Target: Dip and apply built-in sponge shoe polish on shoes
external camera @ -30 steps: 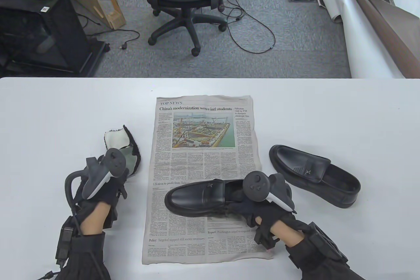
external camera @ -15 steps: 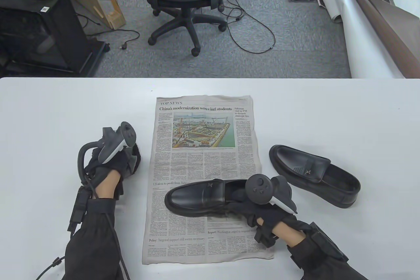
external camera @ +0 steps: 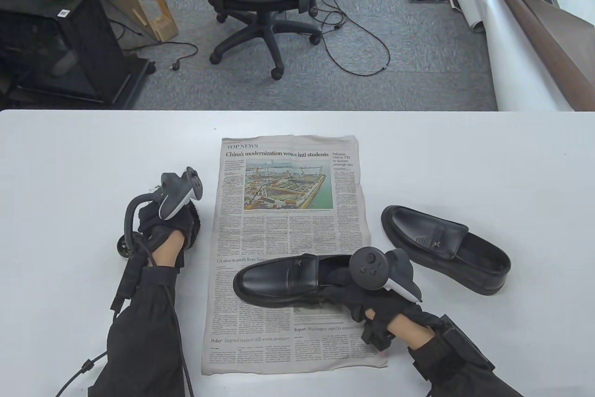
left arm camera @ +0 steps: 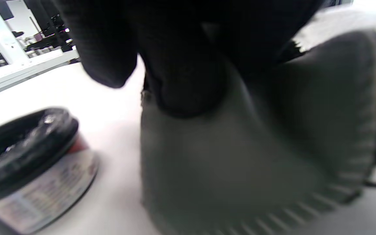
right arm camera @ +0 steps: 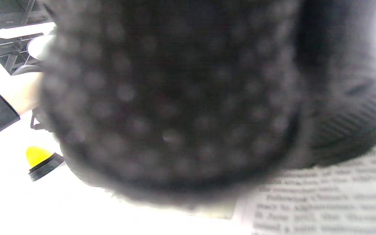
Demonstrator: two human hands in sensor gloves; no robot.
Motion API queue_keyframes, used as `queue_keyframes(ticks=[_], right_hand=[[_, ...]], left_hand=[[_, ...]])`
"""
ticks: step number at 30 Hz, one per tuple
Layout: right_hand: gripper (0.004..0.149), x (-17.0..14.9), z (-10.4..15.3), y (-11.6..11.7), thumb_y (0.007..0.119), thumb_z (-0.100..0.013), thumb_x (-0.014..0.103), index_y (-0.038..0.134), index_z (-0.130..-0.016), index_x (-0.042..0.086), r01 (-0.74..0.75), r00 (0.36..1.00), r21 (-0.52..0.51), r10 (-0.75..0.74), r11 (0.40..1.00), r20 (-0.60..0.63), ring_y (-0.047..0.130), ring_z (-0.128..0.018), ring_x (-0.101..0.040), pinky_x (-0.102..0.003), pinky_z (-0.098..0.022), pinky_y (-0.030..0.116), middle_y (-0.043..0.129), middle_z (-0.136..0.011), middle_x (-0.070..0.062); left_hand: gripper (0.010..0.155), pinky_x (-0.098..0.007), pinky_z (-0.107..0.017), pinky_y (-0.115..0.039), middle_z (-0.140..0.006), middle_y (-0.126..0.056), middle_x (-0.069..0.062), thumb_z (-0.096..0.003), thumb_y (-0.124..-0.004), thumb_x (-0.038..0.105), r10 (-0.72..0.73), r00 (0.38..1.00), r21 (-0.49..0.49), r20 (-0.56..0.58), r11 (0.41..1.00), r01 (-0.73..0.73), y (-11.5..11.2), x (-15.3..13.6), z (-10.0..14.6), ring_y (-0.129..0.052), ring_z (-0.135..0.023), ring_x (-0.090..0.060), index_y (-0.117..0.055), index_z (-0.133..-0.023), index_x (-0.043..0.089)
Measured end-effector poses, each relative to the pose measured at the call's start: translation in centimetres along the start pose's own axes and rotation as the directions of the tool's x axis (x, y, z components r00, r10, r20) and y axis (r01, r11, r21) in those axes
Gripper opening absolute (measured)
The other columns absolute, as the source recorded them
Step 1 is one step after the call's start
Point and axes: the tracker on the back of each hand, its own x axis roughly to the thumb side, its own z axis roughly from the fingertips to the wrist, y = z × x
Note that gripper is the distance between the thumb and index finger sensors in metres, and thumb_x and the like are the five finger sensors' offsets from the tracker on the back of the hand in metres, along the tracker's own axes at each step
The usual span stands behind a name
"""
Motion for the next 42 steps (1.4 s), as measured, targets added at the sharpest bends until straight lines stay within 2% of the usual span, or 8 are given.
queue_keyframes(ticks=[3, 6, 9, 13, 18, 28, 32, 42], right_hand=[[0.05, 0.0, 0.0, 0.0, 0.085, -0.034, 0.052, 0.096, -0.071, 0.021, 0.0, 1.0, 0.006, 0.0, 1.0, 0.0, 0.107, 0.002, 0.002, -0.025, -0.02, 0.098, 0.104, -0.057, -0.005], [0.05, 0.1, 0.0, 0.0, 0.085, -0.034, 0.051, 0.095, -0.072, 0.02, -0.003, 1.0, 0.009, 0.003, 1.0, -0.002, 0.108, 0.001, 0.002, -0.026, -0.021, 0.098, 0.103, -0.058, -0.006], [0.05, 0.0, -0.1, 0.0, 0.084, -0.034, 0.051, 0.095, -0.073, 0.02, 0.006, 1.0, 0.024, -0.006, 1.0, -0.002, 0.108, 0.0, 0.002, -0.026, -0.022, 0.098, 0.103, -0.058, -0.006], [0.047, 0.0, 0.1, 0.1, 0.084, -0.035, 0.05, 0.095, -0.071, 0.023, 0.004, 1.0, 0.029, -0.004, 1.0, -0.004, 0.107, -0.001, 0.001, -0.027, -0.023, 0.097, 0.101, -0.061, -0.006], [0.046, 0.1, 0.1, 0.1, 0.083, -0.035, 0.05, 0.095, -0.07, 0.024, -0.005, 1.0, 0.022, 0.006, 1.0, -0.015, 0.107, -0.001, 0.001, -0.027, -0.023, 0.097, 0.102, -0.06, -0.005], [0.046, 0.1, 0.2, 0.2, 0.083, -0.034, 0.051, 0.095, -0.07, 0.024, -0.011, 1.0, 0.016, 0.011, 1.0, -0.012, 0.107, -0.001, 0.001, -0.026, -0.024, 0.097, 0.101, -0.061, -0.004], [0.046, 0.1, 0.2, 0.2, 0.083, -0.034, 0.051, 0.095, -0.07, 0.024, -0.014, 1.0, 0.018, 0.014, 1.0, -0.004, 0.107, -0.001, 0.001, -0.027, -0.024, 0.097, 0.101, -0.061, -0.005], [0.046, 0.1, 0.0, 0.2, 0.083, -0.035, 0.05, 0.095, -0.07, 0.024, -0.016, 1.0, 0.025, 0.016, 1.0, 0.011, 0.107, -0.001, 0.001, -0.026, -0.024, 0.097, 0.101, -0.061, -0.005]], left_hand=[[0.043, -0.037, -0.052, -0.091, -0.086, -0.096, -0.003, -0.0466, -0.082, 0.039, 0.064, 0.992, 0.078, 0.113, 0.994, -0.073, 2.0, -0.1, 3.0, -0.108, -0.036, -0.002, -0.073, -0.088, 0.033], [0.043, -0.039, -0.054, -0.089, -0.077, -0.098, 0.002, -0.0474, -0.08, 0.039, 0.13, 0.948, 0.062, 0.289, 0.986, -0.154, 3.7, 0.7, 6.9, -0.106, -0.037, -0.003, -0.072, -0.089, 0.034], [0.042, -0.039, -0.056, -0.087, -0.071, -0.099, 0.003, -0.0468, -0.082, 0.042, 0.089, 0.9, 0.111, 0.428, 0.982, -0.15, 4.7, 2.5, 11.0, -0.105, -0.036, -0.004, -0.076, -0.088, 0.034], [0.044, -0.042, -0.06, -0.085, -0.07, -0.099, 0.004, -0.0453, -0.083, 0.045, 0.123, 0.784, 0.057, 0.609, 0.979, -0.198, 4.1, 5.3, 15.5, -0.104, -0.037, -0.006, -0.076, -0.087, 0.034], [0.042, -0.042, -0.059, -0.084, -0.064, -0.099, 0.004, -0.0447, -0.084, 0.045, 0.083, 0.724, 0.083, 0.684, 0.978, -0.191, 2.3, 8.5, 19.2, -0.102, -0.033, -0.006, -0.079, -0.085, 0.035], [0.044, -0.042, -0.059, -0.084, -0.062, -0.098, 0.005, -0.0447, -0.078, 0.048, 0.106, 0.706, 0.125, 0.7, 0.955, -0.267, -0.9, 11.4, 20.7, -0.1, -0.031, -0.006, -0.075, -0.087, 0.036], [0.052, -0.043, -0.06, -0.083, -0.065, -0.096, 0.006, -0.0425, -0.077, 0.053, 0.11, 0.705, 0.095, 0.701, 0.965, -0.245, -1.3, 11.5, 20.4, -0.099, -0.034, -0.006, -0.071, -0.091, 0.035], [0.051, -0.042, -0.055, -0.086, -0.056, -0.099, 0.005, -0.0409, -0.079, 0.054, 0.065, 0.747, 0.128, 0.662, 0.972, -0.197, -1.5, 11.0, 20.0, -0.099, -0.025, -0.006, -0.076, -0.087, 0.033]])
